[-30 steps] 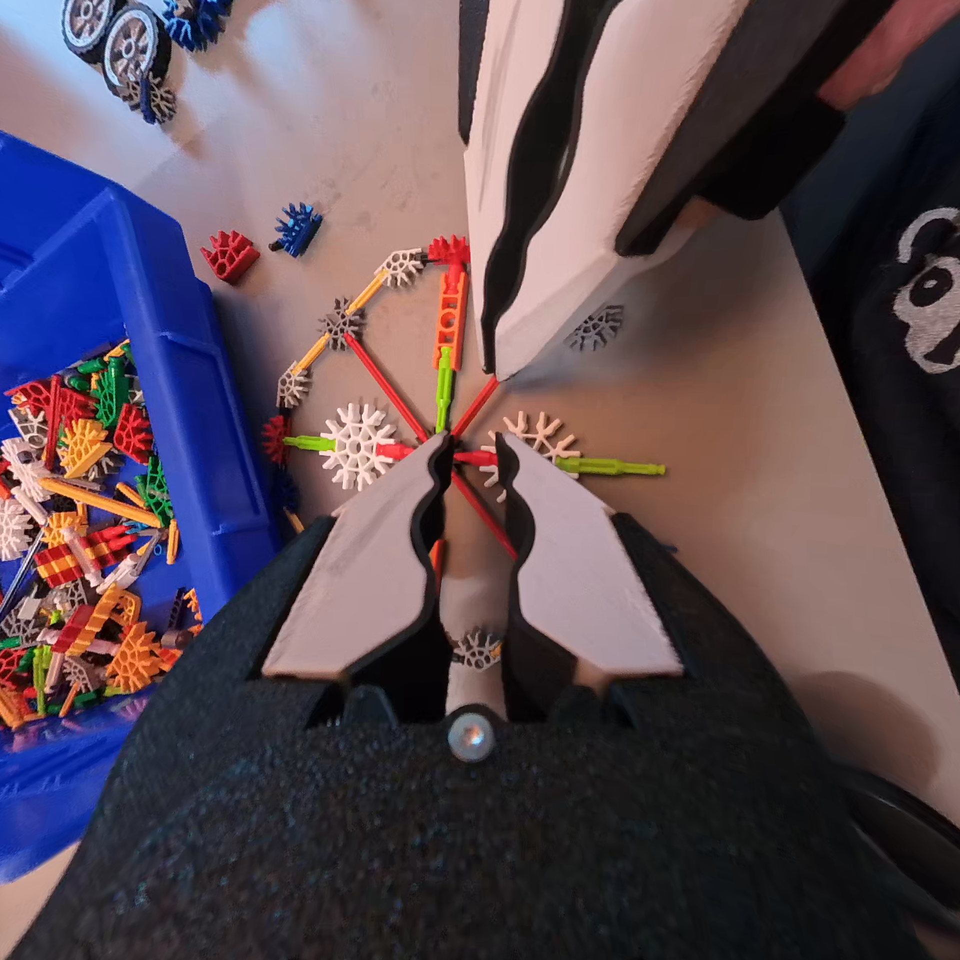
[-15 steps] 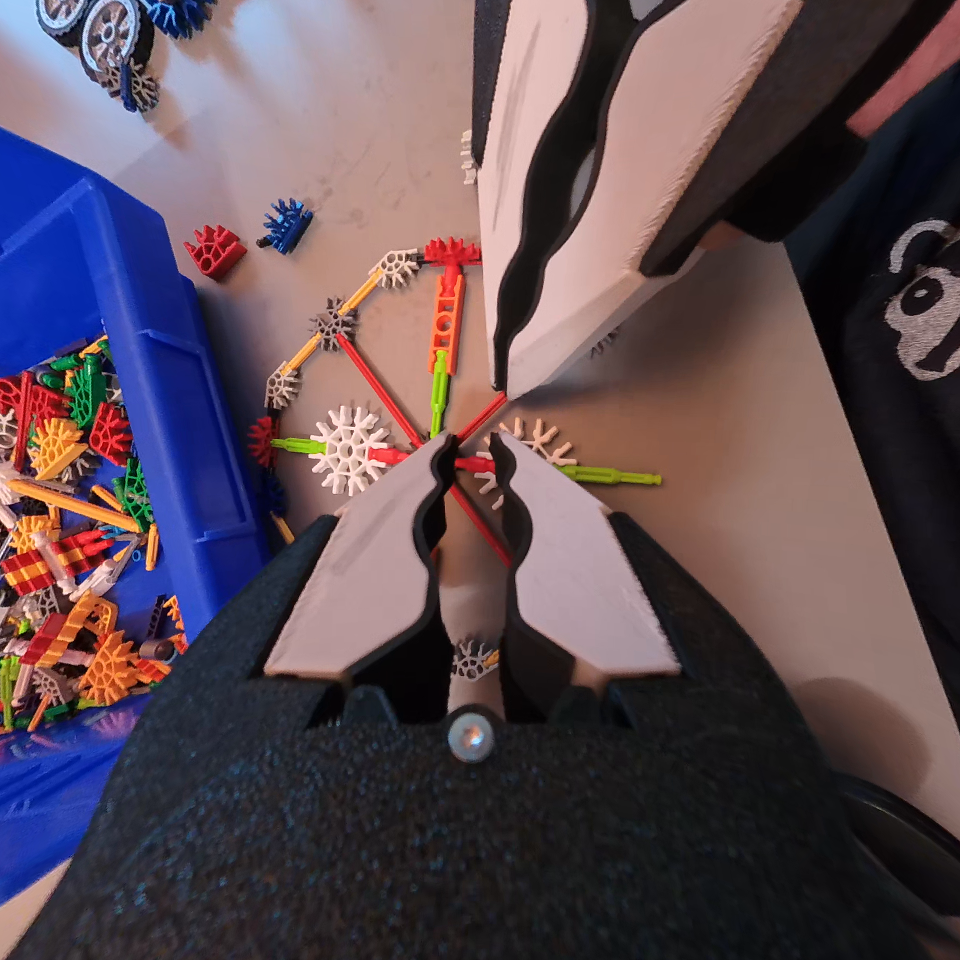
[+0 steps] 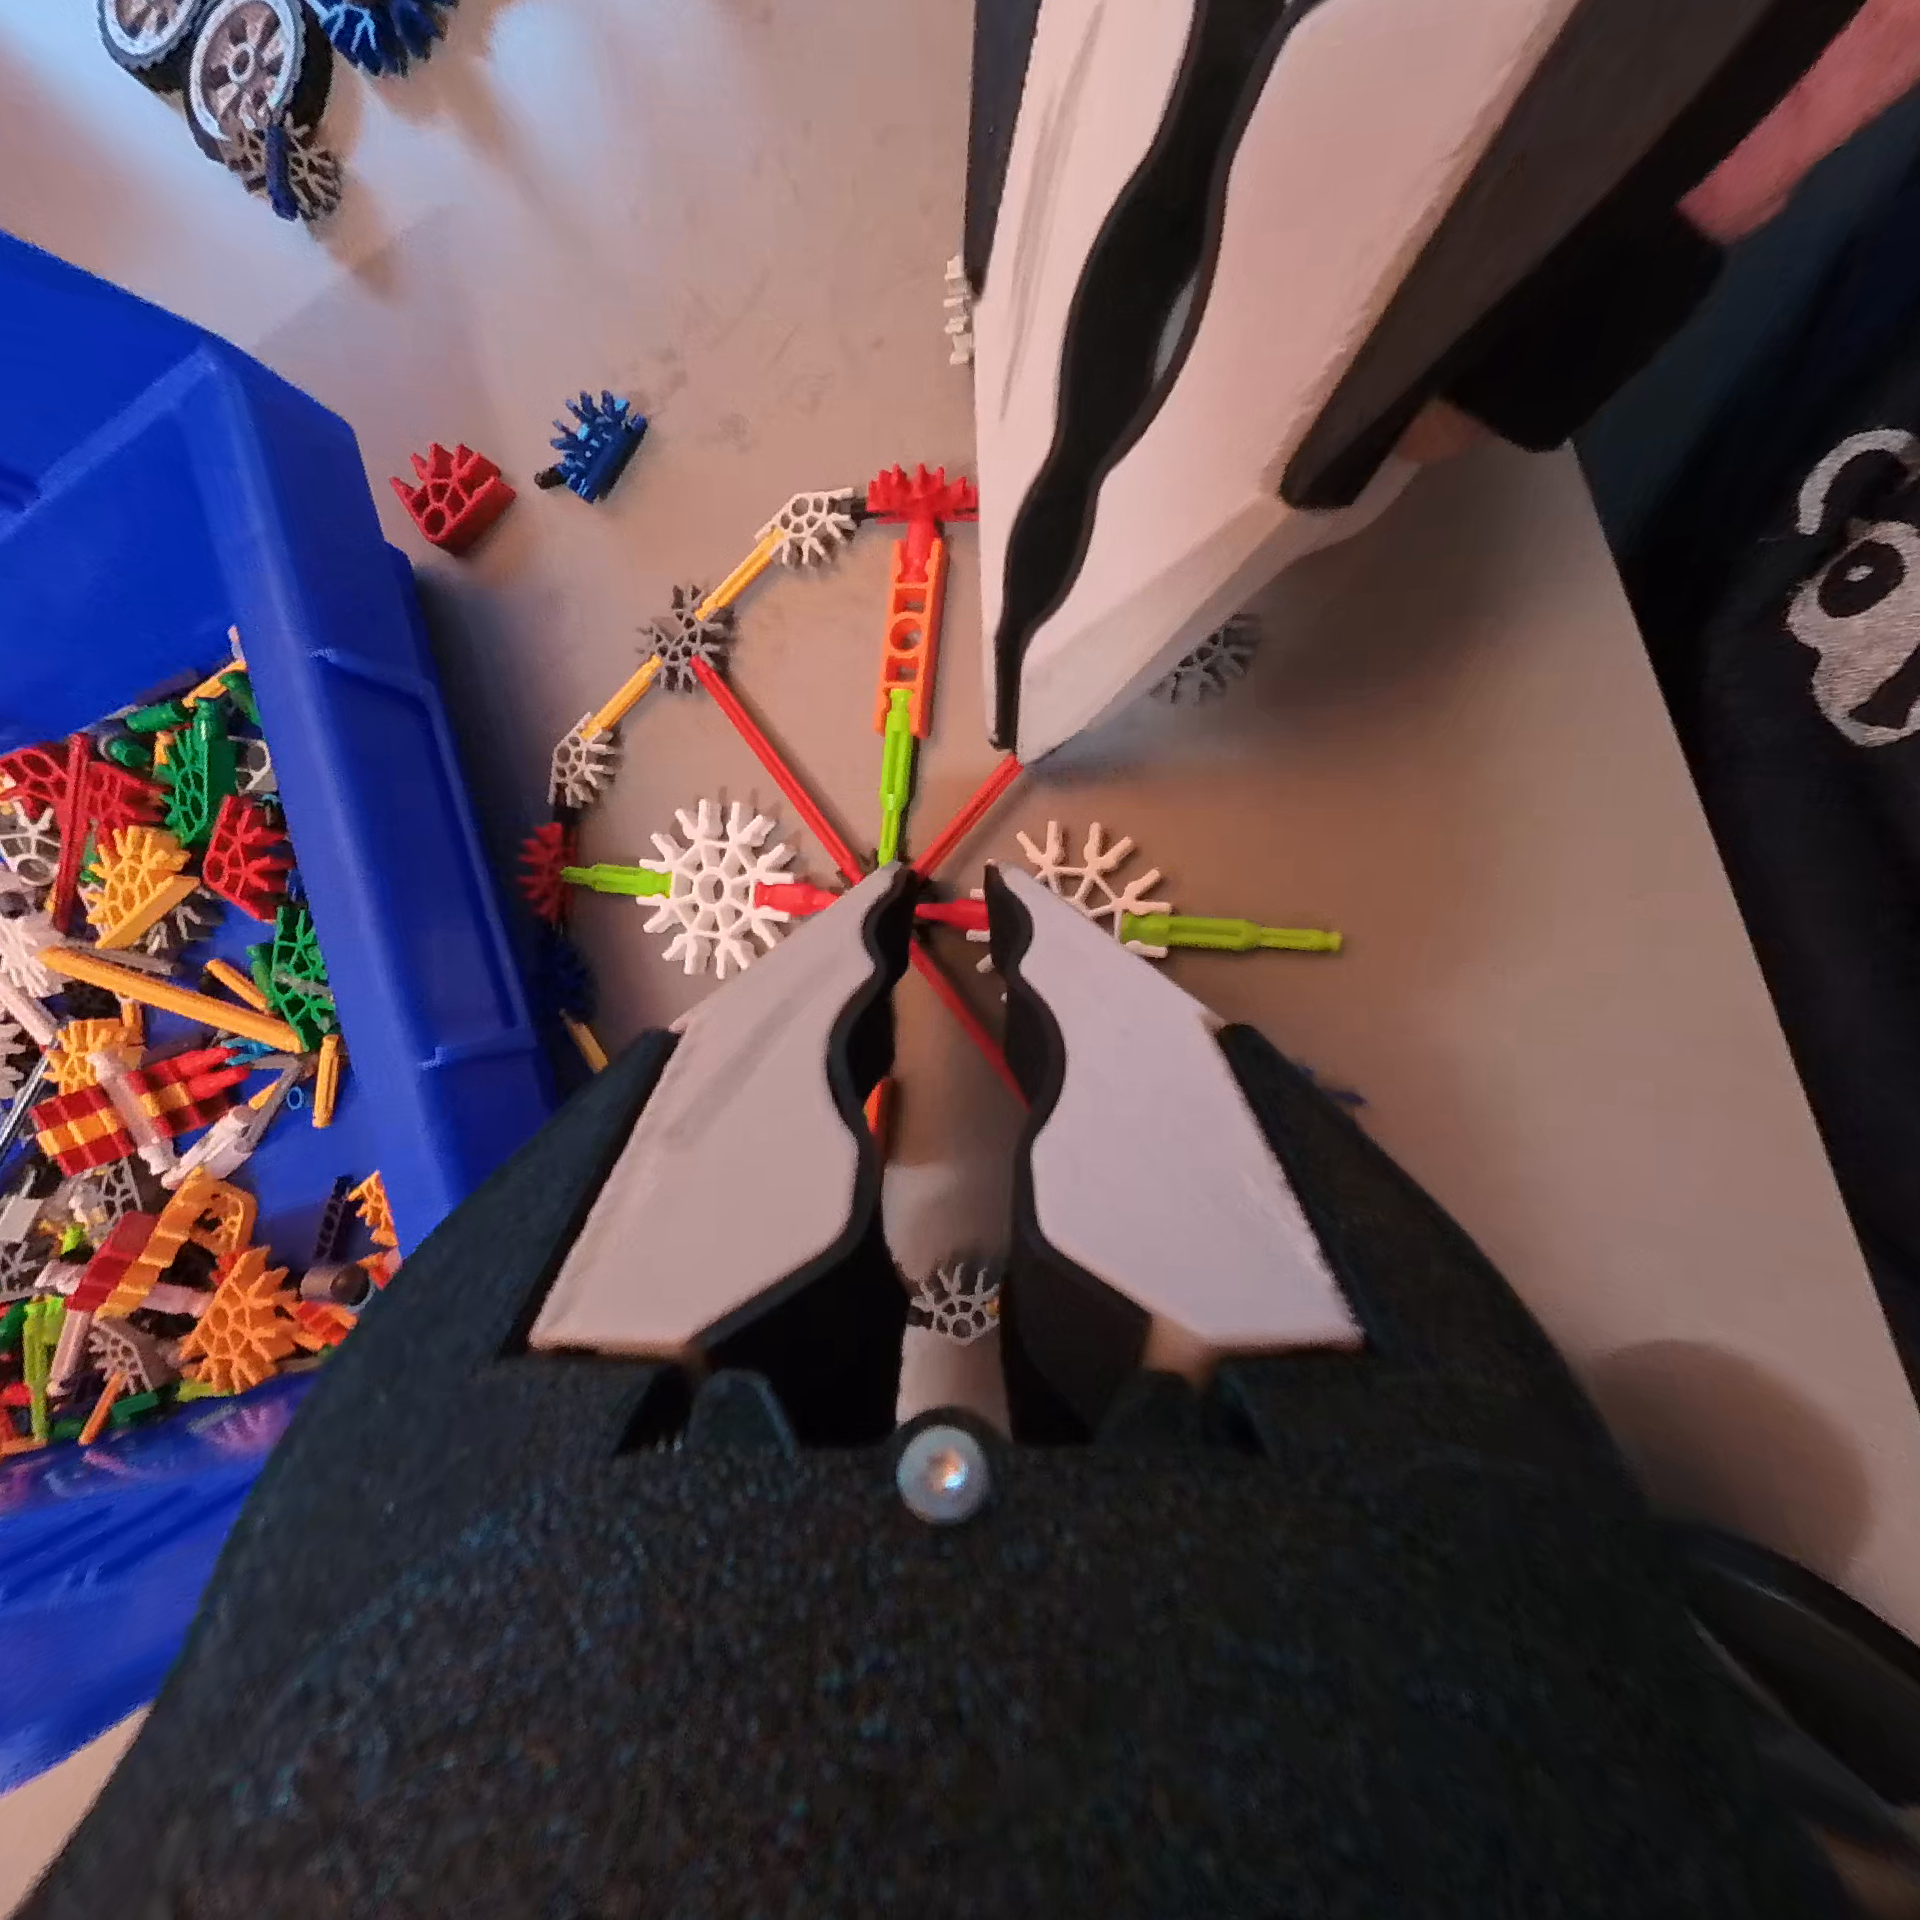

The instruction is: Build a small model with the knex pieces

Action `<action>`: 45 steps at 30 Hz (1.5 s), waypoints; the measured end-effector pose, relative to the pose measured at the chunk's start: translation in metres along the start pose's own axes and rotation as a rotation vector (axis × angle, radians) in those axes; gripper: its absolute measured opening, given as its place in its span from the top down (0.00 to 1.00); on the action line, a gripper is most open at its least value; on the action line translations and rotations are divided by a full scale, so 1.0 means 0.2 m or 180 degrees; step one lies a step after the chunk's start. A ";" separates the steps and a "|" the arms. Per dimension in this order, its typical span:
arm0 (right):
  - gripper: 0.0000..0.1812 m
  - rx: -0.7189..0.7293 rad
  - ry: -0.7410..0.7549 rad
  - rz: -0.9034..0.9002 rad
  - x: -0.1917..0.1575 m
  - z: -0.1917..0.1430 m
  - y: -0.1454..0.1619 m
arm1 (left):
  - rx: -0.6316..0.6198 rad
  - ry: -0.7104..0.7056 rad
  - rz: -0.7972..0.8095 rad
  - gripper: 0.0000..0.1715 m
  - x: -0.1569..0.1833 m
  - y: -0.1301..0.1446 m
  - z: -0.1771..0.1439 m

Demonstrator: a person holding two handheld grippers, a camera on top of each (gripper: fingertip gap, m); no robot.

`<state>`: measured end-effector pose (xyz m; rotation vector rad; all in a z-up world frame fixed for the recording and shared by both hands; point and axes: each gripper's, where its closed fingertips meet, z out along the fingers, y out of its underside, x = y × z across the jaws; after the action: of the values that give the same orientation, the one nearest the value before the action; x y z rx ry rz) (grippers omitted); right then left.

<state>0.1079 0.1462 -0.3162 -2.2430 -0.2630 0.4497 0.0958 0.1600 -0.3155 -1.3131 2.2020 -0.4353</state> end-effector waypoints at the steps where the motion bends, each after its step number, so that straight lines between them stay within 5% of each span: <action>1: 1.00 -0.0009 0.0001 0.0000 0.00 0.00 0.00 | -0.0002 -0.0001 -0.0001 0.92 0.00 0.00 0.00; 28: 0.95 0.0092 0.0019 -0.0244 -0.02 -0.04 -0.05 | -0.0007 -0.0048 -0.0027 0.92 -0.02 0.00 -0.02; 45: 1.00 -0.0311 -0.0129 -0.0801 -0.03 0.09 -0.08 | 0.0065 -0.0110 -0.0159 0.92 -0.01 0.06 -0.06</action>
<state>0.0939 0.1665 -0.3126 -2.2582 -0.5919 0.3538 0.0807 0.1670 -0.3115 -1.3574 2.1349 -0.4493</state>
